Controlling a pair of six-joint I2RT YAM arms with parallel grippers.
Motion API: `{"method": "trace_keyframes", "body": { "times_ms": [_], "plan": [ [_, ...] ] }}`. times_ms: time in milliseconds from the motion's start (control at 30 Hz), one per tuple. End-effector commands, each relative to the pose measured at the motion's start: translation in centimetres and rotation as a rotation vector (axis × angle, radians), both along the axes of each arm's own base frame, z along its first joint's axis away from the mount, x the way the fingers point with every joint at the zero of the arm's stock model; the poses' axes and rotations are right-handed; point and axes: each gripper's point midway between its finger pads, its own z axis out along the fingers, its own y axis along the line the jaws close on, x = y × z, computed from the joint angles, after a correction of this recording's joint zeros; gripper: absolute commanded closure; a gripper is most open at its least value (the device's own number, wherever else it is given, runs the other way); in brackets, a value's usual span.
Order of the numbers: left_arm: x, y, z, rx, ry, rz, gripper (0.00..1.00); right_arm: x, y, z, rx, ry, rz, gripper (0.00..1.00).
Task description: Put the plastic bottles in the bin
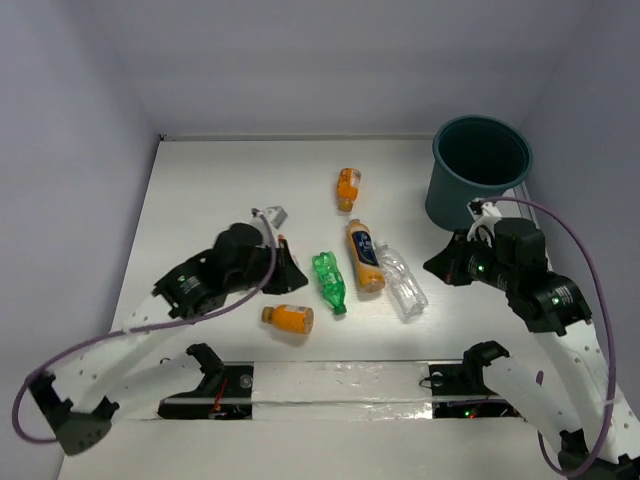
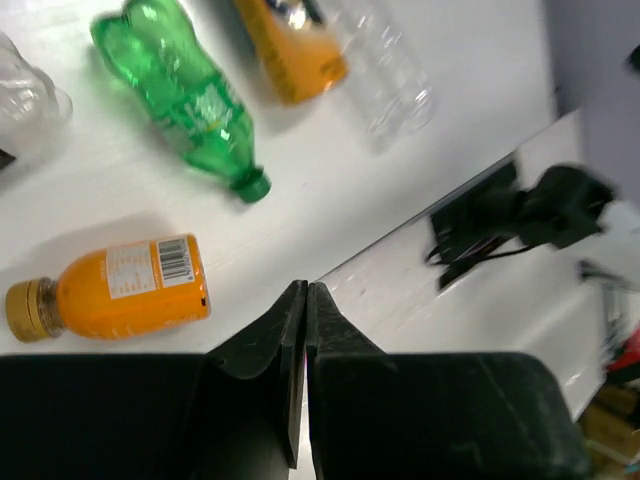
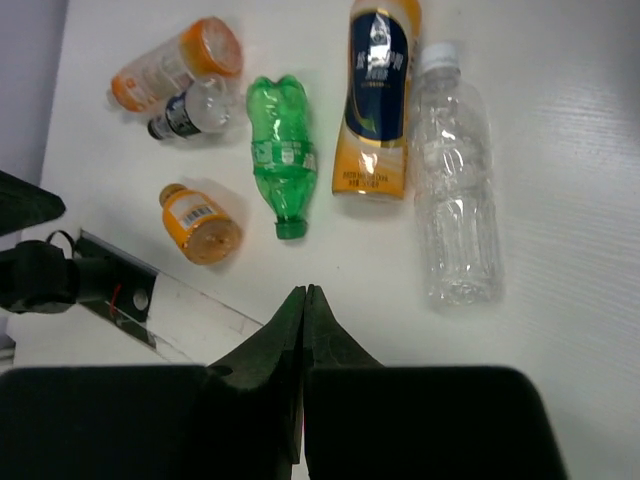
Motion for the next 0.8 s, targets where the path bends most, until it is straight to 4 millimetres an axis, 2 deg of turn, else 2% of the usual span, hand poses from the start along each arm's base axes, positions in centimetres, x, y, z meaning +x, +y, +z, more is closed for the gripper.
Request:
{"method": "trace_keyframes", "body": {
  "times_ms": [0, 33, 67, 100, 133, 200, 233, 267, 333, 400, 433, 467, 567, 633, 767],
  "plan": [
    [-0.5, -0.6, -2.6, 0.213, -0.004, 0.024, 1.0, 0.9, 0.2, -0.9, -0.029, -0.009, -0.02, 1.0],
    [-1.1, -1.1, -3.2, 0.245, 0.006, -0.008, 1.0, 1.0, 0.0, -1.0, -0.034, -0.01, -0.029, 1.0],
    [-1.1, -1.9, -3.7, 0.294, 0.008, -0.023, 0.94, 1.0, 0.0, -1.4, -0.036, -0.005, -0.031, 1.0],
    [-2.1, -2.4, -4.3, 0.337, 0.011, -0.072, 0.89, 0.7, 0.0, -1.3, -0.027, -0.013, -0.031, 1.0],
    [-2.2, -2.7, -4.1, 0.36, -0.004, -0.095, 0.8, 0.7, 0.2, -1.3, -0.015, -0.017, -0.021, 1.0],
    [-2.5, -2.8, -5.0, 0.419, 0.001, -0.122, 0.69, 0.4, 0.4, -2.0, -0.003, 0.002, -0.01, 1.0],
    [-2.6, -2.9, -5.2, 0.425, 0.004, -0.133, 0.56, 0.1, 0.5, -2.0, 0.004, 0.0, -0.001, 1.0],
    [-2.8, -2.9, -5.5, 0.43, 0.017, -0.137, 0.52, 0.0, 0.5, -2.1, 0.004, -0.002, -0.002, 1.0],
    [-3.1, -2.6, -5.9, 0.426, 0.051, -0.112, 0.42, -0.3, 0.4, -2.1, 0.012, -0.012, 0.001, 1.0],
    [-3.2, -1.5, -5.6, 0.392, 0.114, 0.021, 0.33, -0.4, 0.5, -2.1, 0.016, -0.015, 0.005, 1.0],
    [-3.3, -1.3, -5.6, 0.367, 0.143, 0.066, 0.25, -0.6, 0.7, -2.4, 0.018, -0.01, 0.017, 1.0],
    [-3.6, -0.9, -5.7, 0.305, 0.204, 0.161, 0.23, -0.7, 0.8, -2.4, 0.021, -0.012, 0.03, 1.0],
    [-4.7, 0.3, -6.8, 0.222, 0.32, 0.291, 0.2, -0.7, 0.9, -2.8, 0.017, -0.008, 0.04, 1.0],
    [-4.9, 0.3, -7.0, 0.115, 0.415, 0.411, 0.19, -0.6, 1.0, -2.6, 0.022, -0.025, 0.045, 1.0],
    [-4.9, 1.8, -6.5, -0.123, 0.514, 0.593, 0.17, -0.6, 1.6, -2.9, 0.028, -0.016, 0.077, 0.95]
  ]
}}
